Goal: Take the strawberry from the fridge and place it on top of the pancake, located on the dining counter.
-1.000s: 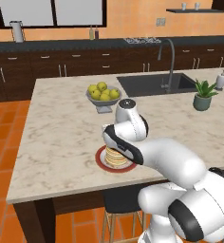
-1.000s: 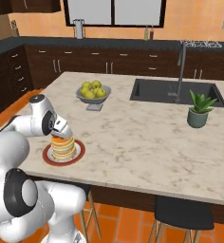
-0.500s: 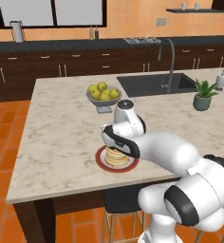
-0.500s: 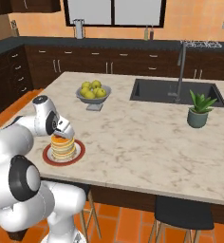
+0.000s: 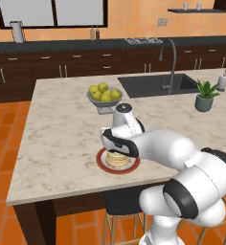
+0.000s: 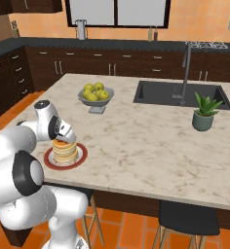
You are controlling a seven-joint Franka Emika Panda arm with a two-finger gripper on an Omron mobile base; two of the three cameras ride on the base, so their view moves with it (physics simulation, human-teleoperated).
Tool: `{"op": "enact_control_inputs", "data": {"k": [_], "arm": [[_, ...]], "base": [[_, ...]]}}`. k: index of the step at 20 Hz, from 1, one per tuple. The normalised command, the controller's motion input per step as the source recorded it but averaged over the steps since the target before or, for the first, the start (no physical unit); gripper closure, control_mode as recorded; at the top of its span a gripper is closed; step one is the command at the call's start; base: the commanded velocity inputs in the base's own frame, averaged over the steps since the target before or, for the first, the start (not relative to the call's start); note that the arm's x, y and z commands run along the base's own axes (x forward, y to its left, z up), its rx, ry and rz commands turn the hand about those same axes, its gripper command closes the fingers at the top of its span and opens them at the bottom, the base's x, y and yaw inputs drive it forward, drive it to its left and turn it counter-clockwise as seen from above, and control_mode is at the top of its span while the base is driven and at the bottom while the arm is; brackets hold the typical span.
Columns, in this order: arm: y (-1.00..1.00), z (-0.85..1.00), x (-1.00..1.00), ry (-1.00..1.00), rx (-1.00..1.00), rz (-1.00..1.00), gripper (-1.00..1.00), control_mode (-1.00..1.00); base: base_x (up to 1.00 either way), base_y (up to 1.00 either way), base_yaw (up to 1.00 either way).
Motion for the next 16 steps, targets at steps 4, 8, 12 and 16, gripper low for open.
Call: {"op": "enact_control_inputs", "data": {"k": [4,8,12,16], "arm": [[0.04,-0.08,0.05,0.00,0.00,0.00,1.00,-1.00],[0.03,-0.08,-0.04,0.00,0.00,0.01,-1.00,-1.00],[0.00,-0.03,-0.08,0.00,0.00,0.00,-1.00,-1.00],[0.00,-0.01,0.00,0.00,0.00,0.00,-1.00,-1.00]], "base": [[0.00,0.00,0.00],[0.00,0.00,0.00],[0.00,0.00,0.00],[0.00,0.00,0.00]]}}
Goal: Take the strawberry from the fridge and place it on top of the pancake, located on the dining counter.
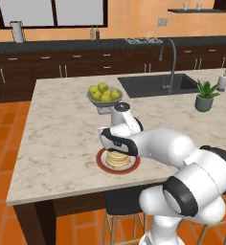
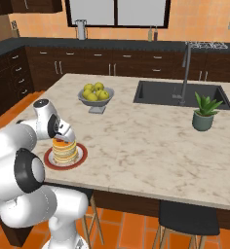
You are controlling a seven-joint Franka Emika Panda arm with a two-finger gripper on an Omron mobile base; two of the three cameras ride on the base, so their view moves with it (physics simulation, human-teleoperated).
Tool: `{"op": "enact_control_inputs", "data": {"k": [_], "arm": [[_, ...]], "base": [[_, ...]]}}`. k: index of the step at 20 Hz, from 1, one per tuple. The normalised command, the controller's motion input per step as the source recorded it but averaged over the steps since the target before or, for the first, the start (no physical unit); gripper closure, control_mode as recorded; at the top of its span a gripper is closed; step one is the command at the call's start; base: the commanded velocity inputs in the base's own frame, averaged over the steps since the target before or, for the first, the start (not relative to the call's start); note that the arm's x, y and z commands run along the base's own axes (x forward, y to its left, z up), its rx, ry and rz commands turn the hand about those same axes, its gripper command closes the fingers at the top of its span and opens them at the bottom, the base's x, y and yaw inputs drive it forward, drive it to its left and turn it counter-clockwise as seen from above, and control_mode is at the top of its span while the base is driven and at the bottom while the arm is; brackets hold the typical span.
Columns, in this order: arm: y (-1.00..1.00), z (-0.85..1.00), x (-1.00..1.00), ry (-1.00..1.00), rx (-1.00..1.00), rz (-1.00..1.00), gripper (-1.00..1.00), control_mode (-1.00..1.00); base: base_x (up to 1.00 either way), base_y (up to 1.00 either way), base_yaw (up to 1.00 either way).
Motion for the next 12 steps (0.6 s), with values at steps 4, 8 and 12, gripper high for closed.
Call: {"op": "enact_control_inputs", "data": {"k": [4,8,12], "arm": [[0.00,0.04,0.00,0.00,0.00,0.00,-1.00,-1.00],[-0.11,0.53,-0.18,0.00,0.00,0.00,-1.00,-1.00],[-0.14,0.47,-0.23,0.00,0.00,0.00,-1.00,-1.00]], "base": [[0.00,0.00,0.00],[0.00,0.00,0.00],[0.00,0.00,0.00]]}}
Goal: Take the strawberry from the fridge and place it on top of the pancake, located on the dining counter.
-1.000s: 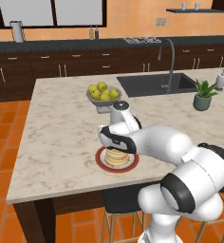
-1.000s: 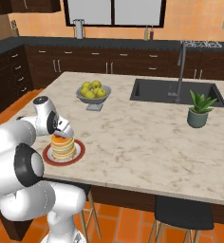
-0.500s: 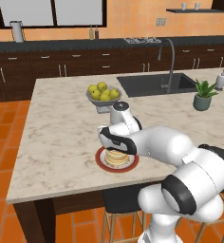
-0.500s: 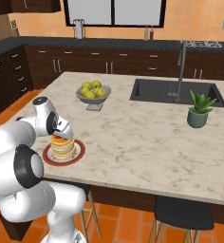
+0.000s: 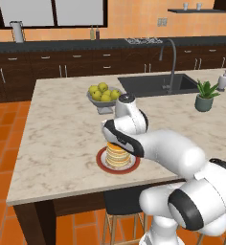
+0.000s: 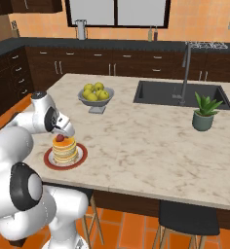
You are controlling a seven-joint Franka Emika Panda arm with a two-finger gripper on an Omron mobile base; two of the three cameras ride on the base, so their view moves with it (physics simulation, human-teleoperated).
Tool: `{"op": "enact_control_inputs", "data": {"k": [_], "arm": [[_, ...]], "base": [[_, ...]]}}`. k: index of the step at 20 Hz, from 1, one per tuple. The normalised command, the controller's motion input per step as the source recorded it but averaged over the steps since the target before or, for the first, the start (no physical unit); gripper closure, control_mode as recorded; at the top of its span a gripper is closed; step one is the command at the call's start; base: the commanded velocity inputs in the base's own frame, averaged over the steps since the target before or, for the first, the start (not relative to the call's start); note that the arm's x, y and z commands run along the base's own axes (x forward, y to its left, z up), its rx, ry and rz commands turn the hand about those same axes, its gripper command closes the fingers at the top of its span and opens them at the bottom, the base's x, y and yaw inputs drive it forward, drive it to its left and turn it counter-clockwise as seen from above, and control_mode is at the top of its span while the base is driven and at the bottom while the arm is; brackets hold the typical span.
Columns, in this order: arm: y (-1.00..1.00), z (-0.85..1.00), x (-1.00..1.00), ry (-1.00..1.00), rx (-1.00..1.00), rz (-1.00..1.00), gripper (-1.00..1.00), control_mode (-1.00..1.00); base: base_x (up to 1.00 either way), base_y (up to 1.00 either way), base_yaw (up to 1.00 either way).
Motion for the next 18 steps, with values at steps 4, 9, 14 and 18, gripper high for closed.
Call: {"op": "enact_control_inputs", "data": {"k": [4,9,14,18], "arm": [[-0.23,0.25,-0.28,0.00,0.00,0.00,-1.00,-1.00],[-0.47,0.01,-0.27,0.00,0.01,0.00,-1.00,-1.00],[-0.41,-0.02,-0.17,0.00,0.02,0.00,-1.00,-1.00],[-0.36,-0.11,-0.12,0.00,0.01,0.00,-1.00,-1.00]], "base": [[0.00,0.00,0.00],[0.00,0.00,0.00],[0.00,0.00,0.00],[0.00,0.00,0.00]]}}
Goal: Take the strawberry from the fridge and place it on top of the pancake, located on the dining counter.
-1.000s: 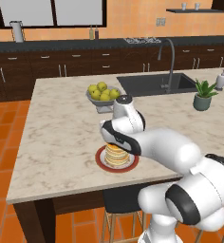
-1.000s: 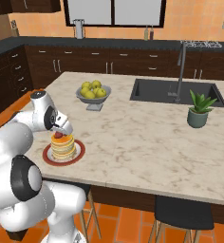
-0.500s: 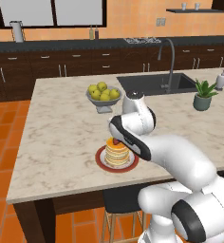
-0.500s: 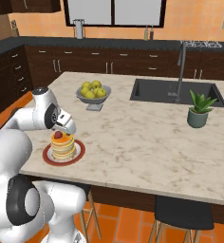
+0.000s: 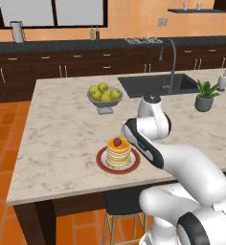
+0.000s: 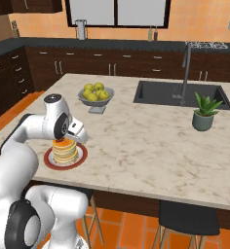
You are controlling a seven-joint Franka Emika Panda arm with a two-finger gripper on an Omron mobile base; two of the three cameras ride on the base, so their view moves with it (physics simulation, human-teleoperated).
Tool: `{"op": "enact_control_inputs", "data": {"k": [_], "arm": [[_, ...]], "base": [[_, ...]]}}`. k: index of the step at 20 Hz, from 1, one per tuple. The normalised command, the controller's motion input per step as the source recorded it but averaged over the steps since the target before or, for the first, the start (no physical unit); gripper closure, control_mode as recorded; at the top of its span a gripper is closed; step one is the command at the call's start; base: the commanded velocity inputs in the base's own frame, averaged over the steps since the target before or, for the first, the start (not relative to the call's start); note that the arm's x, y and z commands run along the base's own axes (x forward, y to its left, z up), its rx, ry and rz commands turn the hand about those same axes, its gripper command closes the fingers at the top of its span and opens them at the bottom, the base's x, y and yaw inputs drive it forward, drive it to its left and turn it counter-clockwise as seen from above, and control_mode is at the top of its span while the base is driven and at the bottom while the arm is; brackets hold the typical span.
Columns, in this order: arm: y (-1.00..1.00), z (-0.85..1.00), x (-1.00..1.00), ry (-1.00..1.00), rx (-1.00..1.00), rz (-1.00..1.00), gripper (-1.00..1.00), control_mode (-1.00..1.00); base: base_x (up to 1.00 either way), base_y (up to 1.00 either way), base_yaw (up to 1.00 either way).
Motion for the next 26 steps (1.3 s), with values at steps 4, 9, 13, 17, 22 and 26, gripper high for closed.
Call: {"op": "enact_control_inputs", "data": {"k": [4,9,13,17,22,26], "arm": [[-0.31,-0.21,-0.08,0.00,0.00,0.00,-1.00,-1.00],[-0.30,-0.28,-0.05,0.03,0.00,0.00,-1.00,-1.00],[-0.50,-0.20,-0.10,0.00,0.03,0.00,-1.00,-1.00],[-0.66,-0.14,-0.14,0.00,0.10,-0.01,-1.00,-1.00],[-0.64,-0.01,-0.21,-0.05,0.11,-0.11,-1.00,-1.00],[-0.70,0.11,-0.34,-0.14,0.11,-0.17,-1.00,-1.00]], "base": [[0.00,0.00,0.00],[0.00,0.00,0.00],[0.00,0.00,0.00],[0.00,0.00,0.00],[0.00,0.00,0.00],[0.00,0.00,0.00]]}}
